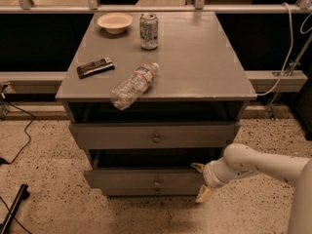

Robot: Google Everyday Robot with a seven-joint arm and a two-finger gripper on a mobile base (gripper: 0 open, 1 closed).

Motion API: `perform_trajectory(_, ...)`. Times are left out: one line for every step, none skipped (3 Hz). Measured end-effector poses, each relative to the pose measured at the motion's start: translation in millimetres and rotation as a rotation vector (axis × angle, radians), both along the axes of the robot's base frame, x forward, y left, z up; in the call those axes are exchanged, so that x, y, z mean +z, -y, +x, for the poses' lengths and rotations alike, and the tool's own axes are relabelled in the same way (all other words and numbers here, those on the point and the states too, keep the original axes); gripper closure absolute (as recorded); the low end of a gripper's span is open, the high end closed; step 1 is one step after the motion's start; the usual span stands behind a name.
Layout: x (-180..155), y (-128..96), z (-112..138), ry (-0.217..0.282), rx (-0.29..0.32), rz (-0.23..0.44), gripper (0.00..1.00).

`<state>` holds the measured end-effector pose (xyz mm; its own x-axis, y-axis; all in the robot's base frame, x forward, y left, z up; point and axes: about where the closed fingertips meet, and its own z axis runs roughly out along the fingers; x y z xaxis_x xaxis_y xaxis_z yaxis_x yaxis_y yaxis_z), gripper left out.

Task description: Open middle drawer

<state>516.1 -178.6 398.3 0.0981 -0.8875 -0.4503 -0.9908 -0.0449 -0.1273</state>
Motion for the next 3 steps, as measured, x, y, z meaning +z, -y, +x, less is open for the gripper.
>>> perform_trajectory(8, 4, -16, -0.015, -0.001, 0.015, 0.22)
perform_trajectory(24, 7, -40, -0.008, 0.006, 0.054, 0.06)
perform_trajectory(25, 8, -44, -0.007, 0.005, 0.060, 0.00)
